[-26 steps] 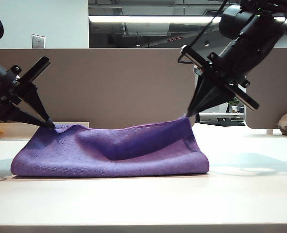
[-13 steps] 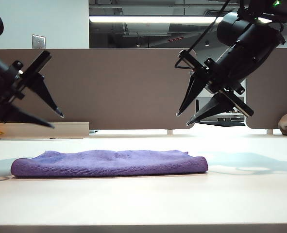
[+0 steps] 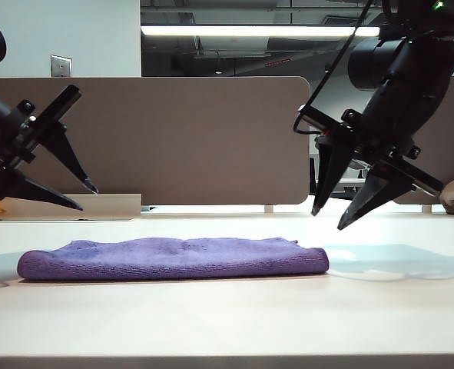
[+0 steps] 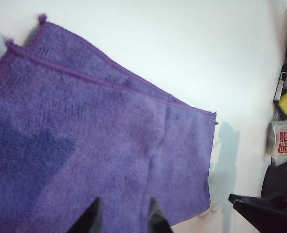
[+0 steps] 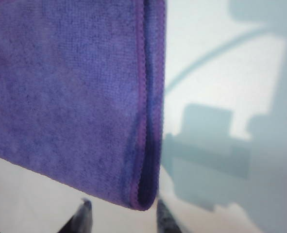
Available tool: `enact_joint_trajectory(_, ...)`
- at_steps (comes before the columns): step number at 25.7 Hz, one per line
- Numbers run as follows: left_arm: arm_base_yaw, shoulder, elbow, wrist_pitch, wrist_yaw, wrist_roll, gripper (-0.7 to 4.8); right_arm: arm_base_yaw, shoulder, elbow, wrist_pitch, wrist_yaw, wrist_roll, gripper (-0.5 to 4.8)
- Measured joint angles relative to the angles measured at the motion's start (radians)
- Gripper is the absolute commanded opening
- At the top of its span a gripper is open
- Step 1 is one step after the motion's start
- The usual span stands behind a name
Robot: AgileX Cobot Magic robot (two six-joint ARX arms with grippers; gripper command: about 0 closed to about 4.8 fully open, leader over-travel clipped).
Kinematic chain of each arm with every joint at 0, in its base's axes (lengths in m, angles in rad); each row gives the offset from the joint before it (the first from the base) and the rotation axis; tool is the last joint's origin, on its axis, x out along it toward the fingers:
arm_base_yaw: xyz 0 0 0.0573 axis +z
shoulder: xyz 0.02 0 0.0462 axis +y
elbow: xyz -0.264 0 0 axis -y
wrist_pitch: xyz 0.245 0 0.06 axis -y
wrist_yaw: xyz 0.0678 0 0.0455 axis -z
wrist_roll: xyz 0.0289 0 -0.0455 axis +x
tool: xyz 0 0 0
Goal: Fold the bottom of the cloth upward, then fold it vertically to form a square shape.
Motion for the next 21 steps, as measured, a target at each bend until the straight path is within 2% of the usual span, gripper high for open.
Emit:
enact_joint_trajectory(3, 0.0, 0.0, 0.0, 0.0, 0.023, 0.021, 0.13, 0.0, 0.0, 0.0, -0.025, 0.004, -0.003, 1.72)
enact_joint_trajectory(4, 0.0, 0.0, 0.0, 0.0, 0.031, 0.029, -0.02, 0.0, 0.001, 0.0, -0.035, 0.006, -0.007, 1.72)
enact_joint_trajectory(8, 0.0, 0.0, 0.0, 0.0, 0.06, 0.05, -0.06, 0.0, 0.027, 0.0, -0.061, 0.001, -0.025, 1.72)
enact_joint_trajectory(13, 0.0, 0.0, 0.0, -0.008, 0.064, 0.066, -0.06, 0.0, 0.074, 0.0, -0.067, -0.067, -0.026, 1.72)
enact_joint_trajectory(21, 0.0, 0.0, 0.0, -0.048, 0.064, 0.082, -0.06, 0.001, 0.096, 0.0, -0.042, -0.079, -0.026, 1.72)
